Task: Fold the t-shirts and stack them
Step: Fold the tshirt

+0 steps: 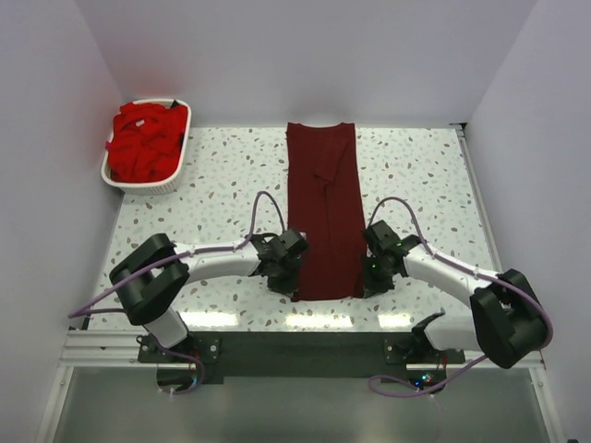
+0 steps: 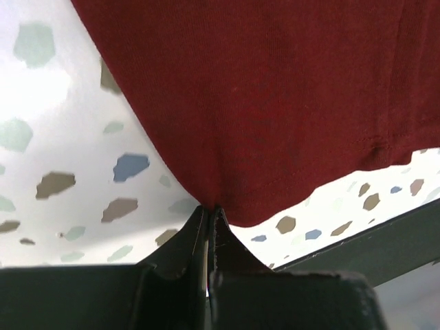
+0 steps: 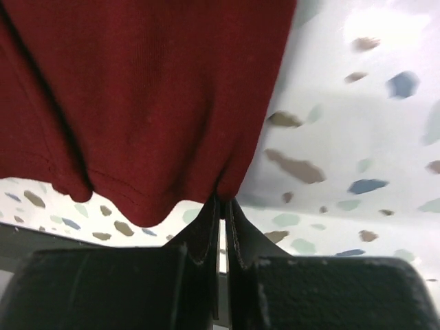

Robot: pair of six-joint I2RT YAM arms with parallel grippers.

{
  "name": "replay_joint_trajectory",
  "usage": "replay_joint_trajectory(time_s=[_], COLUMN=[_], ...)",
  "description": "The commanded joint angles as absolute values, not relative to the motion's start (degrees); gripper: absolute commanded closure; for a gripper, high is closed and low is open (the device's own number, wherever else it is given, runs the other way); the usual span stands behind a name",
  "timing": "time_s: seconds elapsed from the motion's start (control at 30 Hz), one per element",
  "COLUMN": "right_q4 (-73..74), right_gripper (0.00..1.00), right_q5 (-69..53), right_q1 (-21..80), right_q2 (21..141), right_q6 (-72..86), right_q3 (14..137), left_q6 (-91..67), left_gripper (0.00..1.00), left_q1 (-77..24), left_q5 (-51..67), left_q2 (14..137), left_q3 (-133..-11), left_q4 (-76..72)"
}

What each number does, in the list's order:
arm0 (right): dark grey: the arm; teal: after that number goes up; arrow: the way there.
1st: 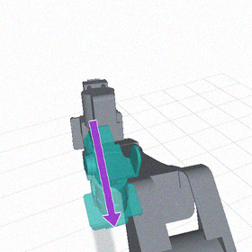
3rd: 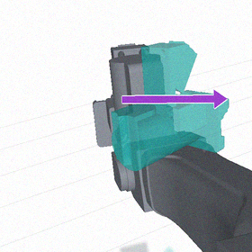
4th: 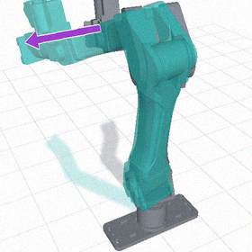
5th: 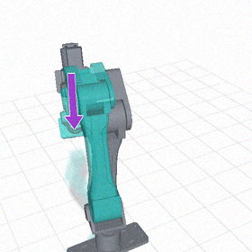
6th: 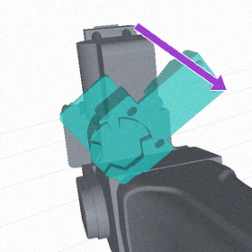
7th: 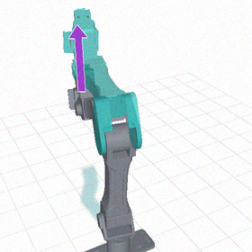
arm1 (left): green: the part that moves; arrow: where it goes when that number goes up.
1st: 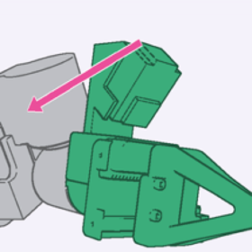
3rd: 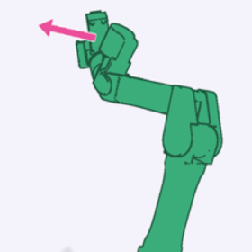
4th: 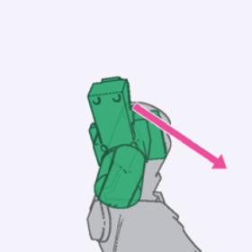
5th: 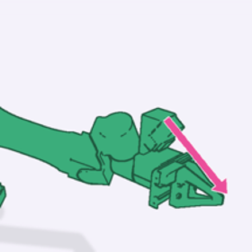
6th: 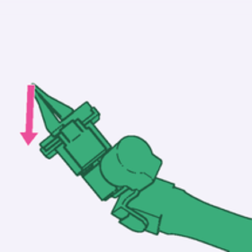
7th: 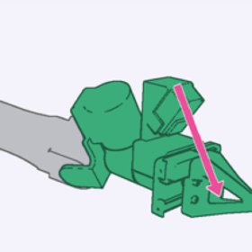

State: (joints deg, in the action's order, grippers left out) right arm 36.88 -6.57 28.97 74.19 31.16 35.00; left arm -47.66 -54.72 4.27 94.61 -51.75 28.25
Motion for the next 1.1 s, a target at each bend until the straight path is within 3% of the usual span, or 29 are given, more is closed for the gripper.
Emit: replay_joint_trajectory(time_s=[0.0,0.23,0.33,0.6,0.73,1.07], right_q4=[41.21,56.31,57.92,54.24,49.05,42.72], right_gripper=[1.00,1.00,1.00,1.00,1.00,1.00], right_q5=[-5.80,-9.40,-8.88,7.11,7.03,7.03], right_q1=[33.92,43.76,43.77,41.76,36.23,29.97], right_q2=[70.51,56.02,53.18,70.27,77.24,88.50], right_q6=[35.32,42.53,43.33,34.73,30.42,23.03], right_q3=[33.49,32.52,35.66,54.83,62.38,73.47], left_q6=[-49.13,-55.71,-56.34,-40.28,-36.13,-31.82], left_gripper=[1.00,1.00,1.00,1.00,1.00,1.00], left_q1=[-56.42,-65.64,-64.87,-47.57,-40.18,-34.19], left_q5=[3.16,6.85,8.88,0.37,-1.40,-6.41], left_q2=[91.96,79.73,76.56,84.70,88.94,98.69], left_q3=[-47.38,-37.53,-38.31,-56.50,-63.96,-72.42], left_q4=[36.64,44.20,42.20,42.80,39.04,31.91])
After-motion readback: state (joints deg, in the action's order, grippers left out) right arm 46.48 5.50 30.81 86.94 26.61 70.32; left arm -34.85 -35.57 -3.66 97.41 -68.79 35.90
